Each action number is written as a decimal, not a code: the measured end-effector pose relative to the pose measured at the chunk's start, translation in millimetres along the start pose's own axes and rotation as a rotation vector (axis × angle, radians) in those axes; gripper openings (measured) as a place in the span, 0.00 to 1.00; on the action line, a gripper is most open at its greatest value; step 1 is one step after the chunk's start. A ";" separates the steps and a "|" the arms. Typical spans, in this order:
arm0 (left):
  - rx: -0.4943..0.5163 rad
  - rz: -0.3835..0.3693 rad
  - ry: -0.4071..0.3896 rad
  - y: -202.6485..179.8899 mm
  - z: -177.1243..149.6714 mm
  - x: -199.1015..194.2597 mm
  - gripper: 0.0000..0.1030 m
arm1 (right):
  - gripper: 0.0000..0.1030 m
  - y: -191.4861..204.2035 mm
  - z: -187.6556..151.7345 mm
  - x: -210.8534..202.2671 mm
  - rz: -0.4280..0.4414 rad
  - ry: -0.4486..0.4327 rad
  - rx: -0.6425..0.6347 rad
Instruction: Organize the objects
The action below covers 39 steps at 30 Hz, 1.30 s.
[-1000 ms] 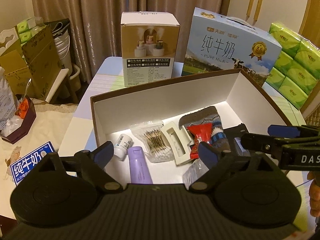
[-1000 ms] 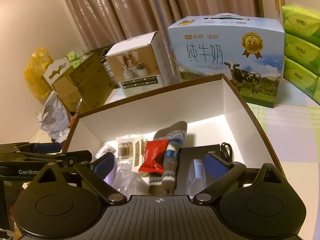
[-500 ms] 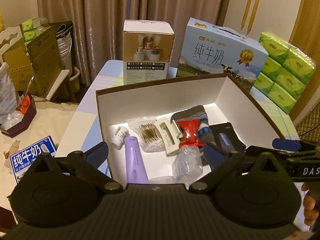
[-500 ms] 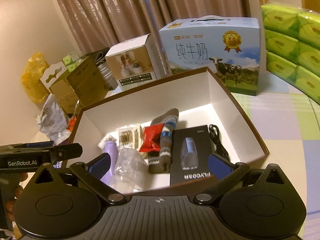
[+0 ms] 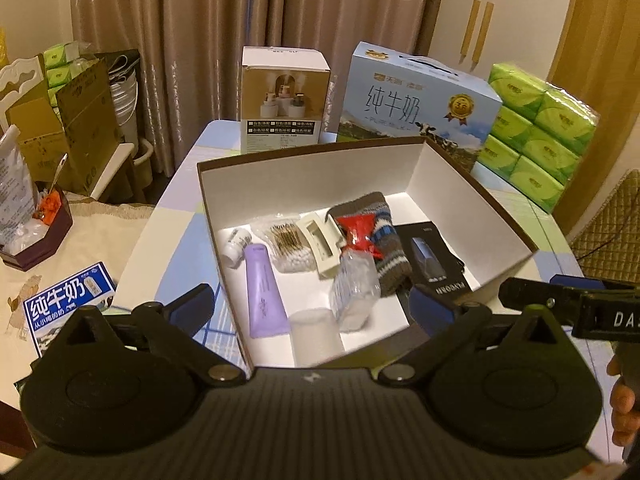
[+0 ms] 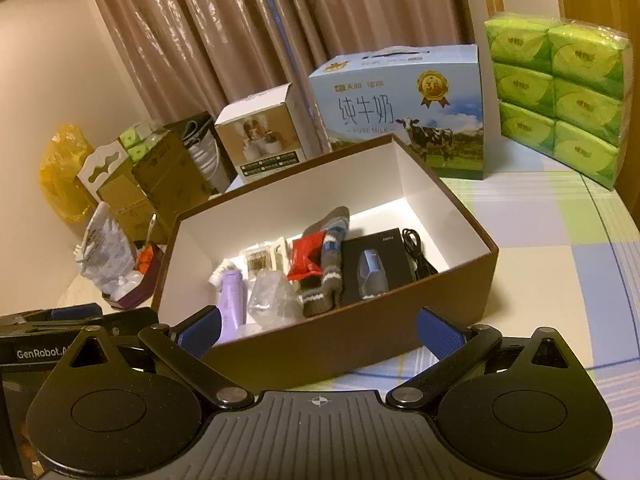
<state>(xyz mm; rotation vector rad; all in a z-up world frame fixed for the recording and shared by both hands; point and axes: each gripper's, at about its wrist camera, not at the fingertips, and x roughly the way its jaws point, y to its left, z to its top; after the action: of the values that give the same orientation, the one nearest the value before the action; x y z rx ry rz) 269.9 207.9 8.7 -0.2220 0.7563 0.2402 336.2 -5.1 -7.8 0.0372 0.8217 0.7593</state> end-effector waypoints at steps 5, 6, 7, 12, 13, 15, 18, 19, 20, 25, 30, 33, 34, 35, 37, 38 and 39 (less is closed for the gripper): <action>-0.017 -0.003 0.005 -0.6 -12.8 -18.5 0.99 | 0.98 3.7 -11.5 -16.6 -0.001 -0.002 -0.004; -0.019 -0.003 0.004 -1.2 -16.0 -22.5 0.99 | 0.98 4.2 -14.0 -19.6 0.000 0.002 -0.007; -0.022 -0.006 0.000 -1.9 -19.5 -26.7 0.99 | 0.98 4.3 -15.9 -22.1 0.001 0.005 -0.011; -0.033 -0.005 0.004 -8.2 -34.9 -43.4 0.99 | 0.98 4.0 -29.2 -39.6 0.007 0.014 -0.037; -0.034 -0.003 0.003 -10.1 -38.1 -47.4 0.99 | 0.98 3.1 -32.2 -43.6 0.010 0.015 -0.041; -0.040 0.002 0.002 -13.4 -44.4 -55.1 0.99 | 0.98 0.3 -38.1 -51.2 0.016 0.018 -0.046; -0.049 0.006 0.004 -20.6 -53.8 -66.7 0.99 | 0.98 -4.6 -47.0 -63.9 0.022 0.024 -0.052; -0.050 0.008 0.003 -23.6 -57.3 -71.3 0.99 | 0.98 -6.4 -49.7 -68.3 0.026 0.025 -0.055; -0.050 0.009 0.002 -25.9 -60.2 -74.7 0.99 | 0.98 -8.4 -52.9 -73.2 0.029 0.026 -0.059; -0.049 0.015 -0.006 -43.1 -75.9 -93.6 0.99 | 0.98 -17.1 -66.8 -96.2 0.032 0.033 -0.079; -0.042 0.011 0.009 -62.9 -91.6 -105.6 0.99 | 0.98 -25.8 -79.2 -118.5 0.033 0.043 -0.096; -0.033 0.008 0.020 -75.0 -101.9 -111.8 0.99 | 0.98 -31.4 -87.5 -130.7 0.030 0.048 -0.102; -0.032 0.008 0.023 -78.5 -105.4 -114.1 0.99 | 0.98 -33.4 -90.5 -134.9 0.032 0.050 -0.103; -0.033 0.008 0.027 -81.2 -108.9 -116.4 0.99 | 0.98 -35.3 -93.6 -139.2 0.034 0.052 -0.103; -0.032 0.009 0.033 -87.7 -116.0 -121.1 0.99 | 0.98 -37.9 -99.9 -146.3 0.037 0.059 -0.104; -0.031 0.010 0.035 -90.5 -119.3 -123.6 0.99 | 0.98 -39.3 -103.6 -150.1 0.037 0.063 -0.104; -0.031 0.012 0.037 -92.9 -122.4 -126.1 0.99 | 0.98 -40.8 -106.9 -153.7 0.037 0.065 -0.104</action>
<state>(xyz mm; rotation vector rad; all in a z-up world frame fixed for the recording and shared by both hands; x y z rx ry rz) 129.2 67.9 20.7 -0.2517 0.7913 0.2598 221.4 -158.0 4.7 -0.0662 0.8443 0.8408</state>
